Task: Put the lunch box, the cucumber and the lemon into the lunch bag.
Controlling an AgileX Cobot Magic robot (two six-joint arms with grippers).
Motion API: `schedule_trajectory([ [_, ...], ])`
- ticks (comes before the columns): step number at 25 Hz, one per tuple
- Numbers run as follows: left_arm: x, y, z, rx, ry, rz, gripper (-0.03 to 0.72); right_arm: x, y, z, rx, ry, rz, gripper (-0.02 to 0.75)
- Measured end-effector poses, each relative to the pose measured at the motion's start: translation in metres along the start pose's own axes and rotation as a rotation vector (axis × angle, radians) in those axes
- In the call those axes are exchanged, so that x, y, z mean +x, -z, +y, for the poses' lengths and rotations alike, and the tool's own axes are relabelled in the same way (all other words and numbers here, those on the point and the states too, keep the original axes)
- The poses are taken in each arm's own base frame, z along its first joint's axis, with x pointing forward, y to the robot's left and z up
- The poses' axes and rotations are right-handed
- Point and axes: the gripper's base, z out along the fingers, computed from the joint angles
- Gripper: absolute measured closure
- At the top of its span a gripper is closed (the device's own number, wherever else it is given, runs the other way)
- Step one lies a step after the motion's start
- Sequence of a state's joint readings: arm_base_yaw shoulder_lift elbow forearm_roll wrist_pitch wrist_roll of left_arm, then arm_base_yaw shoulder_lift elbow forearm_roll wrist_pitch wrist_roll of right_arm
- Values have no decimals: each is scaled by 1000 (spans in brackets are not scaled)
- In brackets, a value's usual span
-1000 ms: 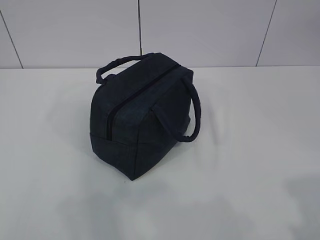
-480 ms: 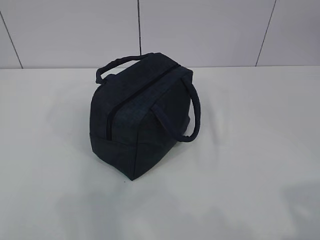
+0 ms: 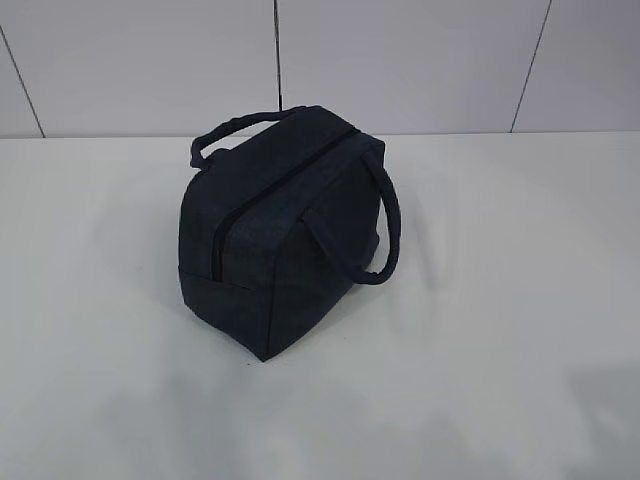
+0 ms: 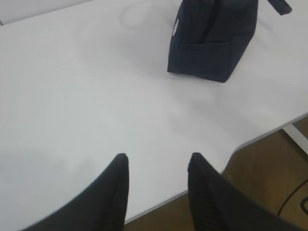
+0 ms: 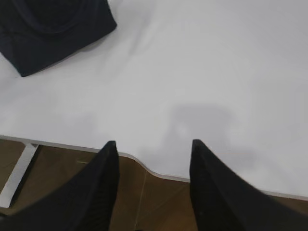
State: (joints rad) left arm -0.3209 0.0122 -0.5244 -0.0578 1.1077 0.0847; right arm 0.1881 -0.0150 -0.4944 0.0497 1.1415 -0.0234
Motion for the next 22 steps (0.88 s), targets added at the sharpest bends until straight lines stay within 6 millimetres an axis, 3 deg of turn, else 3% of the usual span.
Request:
schedule_trajectory([
  [11,-1,-1,-2,-194,108,6,398,0,-1,2,144,-87,-4,367],
  [22,-1,-1,-2,-209,116,6,440,0,-1,2,145,-87,-2,368],
])
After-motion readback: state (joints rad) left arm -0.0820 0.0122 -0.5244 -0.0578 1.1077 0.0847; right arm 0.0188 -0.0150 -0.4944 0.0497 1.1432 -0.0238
